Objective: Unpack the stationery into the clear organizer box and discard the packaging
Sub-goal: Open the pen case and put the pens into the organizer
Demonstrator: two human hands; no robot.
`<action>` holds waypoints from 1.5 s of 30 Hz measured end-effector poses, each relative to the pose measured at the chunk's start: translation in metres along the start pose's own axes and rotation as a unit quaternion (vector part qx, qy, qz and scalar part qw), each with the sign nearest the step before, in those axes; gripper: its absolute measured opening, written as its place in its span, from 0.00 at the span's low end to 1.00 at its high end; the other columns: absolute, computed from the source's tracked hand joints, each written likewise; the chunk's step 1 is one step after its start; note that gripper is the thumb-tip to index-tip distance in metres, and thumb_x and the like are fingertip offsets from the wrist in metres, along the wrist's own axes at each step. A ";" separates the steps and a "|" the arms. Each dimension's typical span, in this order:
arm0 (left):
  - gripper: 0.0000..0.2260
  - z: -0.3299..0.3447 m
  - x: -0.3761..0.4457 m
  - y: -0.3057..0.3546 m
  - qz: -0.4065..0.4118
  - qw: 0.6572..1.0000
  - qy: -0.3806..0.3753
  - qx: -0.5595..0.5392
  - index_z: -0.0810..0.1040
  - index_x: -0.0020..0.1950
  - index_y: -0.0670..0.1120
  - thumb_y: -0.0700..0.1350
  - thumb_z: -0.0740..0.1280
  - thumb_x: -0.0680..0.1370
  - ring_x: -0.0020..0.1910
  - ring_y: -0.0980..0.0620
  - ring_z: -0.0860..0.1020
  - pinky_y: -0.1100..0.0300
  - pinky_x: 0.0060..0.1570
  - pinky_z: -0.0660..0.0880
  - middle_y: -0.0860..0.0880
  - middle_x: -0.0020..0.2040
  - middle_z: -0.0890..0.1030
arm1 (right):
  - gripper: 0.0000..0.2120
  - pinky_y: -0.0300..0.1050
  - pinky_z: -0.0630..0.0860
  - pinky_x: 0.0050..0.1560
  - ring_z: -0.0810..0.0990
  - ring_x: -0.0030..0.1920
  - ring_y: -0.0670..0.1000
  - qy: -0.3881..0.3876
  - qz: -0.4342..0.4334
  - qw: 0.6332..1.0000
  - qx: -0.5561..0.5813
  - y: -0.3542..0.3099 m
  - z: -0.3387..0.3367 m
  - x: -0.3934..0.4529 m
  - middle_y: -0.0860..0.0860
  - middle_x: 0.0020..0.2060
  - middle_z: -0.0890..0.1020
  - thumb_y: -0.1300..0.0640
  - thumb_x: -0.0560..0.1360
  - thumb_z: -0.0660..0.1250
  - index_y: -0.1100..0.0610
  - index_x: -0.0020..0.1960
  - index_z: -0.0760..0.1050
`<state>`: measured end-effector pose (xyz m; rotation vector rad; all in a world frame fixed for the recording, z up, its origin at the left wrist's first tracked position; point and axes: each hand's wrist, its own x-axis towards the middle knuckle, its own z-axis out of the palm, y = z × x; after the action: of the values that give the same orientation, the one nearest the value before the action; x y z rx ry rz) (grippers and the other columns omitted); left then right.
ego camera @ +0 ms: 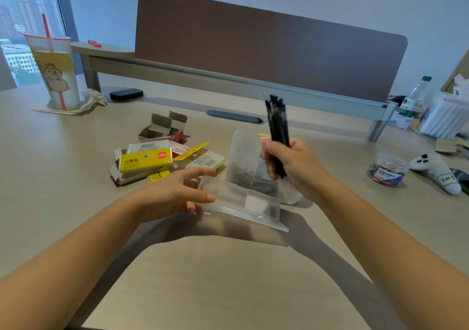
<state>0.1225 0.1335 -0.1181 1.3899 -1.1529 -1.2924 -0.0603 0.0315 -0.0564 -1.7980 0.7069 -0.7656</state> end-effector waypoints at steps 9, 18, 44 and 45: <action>0.27 -0.010 0.008 -0.005 -0.025 1.000 -0.012 0.009 0.72 0.55 0.58 0.51 0.73 0.57 0.39 0.53 0.74 0.66 0.30 0.72 0.43 0.56 0.73 | 0.16 0.35 0.67 0.27 0.70 0.28 0.46 0.174 -0.031 0.983 -0.052 -0.010 0.006 0.060 0.50 0.27 0.72 0.55 0.75 0.59 0.55 0.29 0.69; 0.22 -0.013 0.008 -0.005 -0.027 0.999 -0.023 0.008 0.71 0.55 0.57 0.45 0.69 0.62 0.40 0.52 0.73 0.67 0.29 0.73 0.43 0.53 0.74 | 0.09 0.38 0.76 0.30 0.73 0.33 0.51 0.151 -0.051 0.972 -0.171 -0.002 -0.003 0.094 0.57 0.36 0.75 0.58 0.71 0.64 0.65 0.38 0.74; 0.25 -0.003 -0.006 -0.007 0.038 0.998 0.040 0.023 0.72 0.53 0.53 0.49 0.74 0.59 0.28 0.57 0.75 0.68 0.30 0.74 0.46 0.46 0.76 | 0.20 0.35 0.72 0.49 0.73 0.52 0.47 0.015 -0.113 0.942 -0.316 0.003 -0.017 0.029 0.52 0.56 0.76 0.54 0.72 0.66 0.58 0.62 0.70; 0.20 0.000 -0.008 -0.007 0.054 0.995 0.073 0.044 0.72 0.51 0.52 0.49 0.75 0.63 0.25 0.58 0.74 0.69 0.27 0.73 0.46 0.44 0.77 | 0.16 0.30 0.71 0.45 0.74 0.49 0.46 0.038 -0.134 0.942 -0.305 0.004 -0.018 0.018 0.51 0.52 0.76 0.56 0.73 0.66 0.58 0.59 0.72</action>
<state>0.1232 0.1430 -0.1233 1.4408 -1.1801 -1.0573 -0.0632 0.0061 -0.0520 -2.4771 0.8176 -0.8576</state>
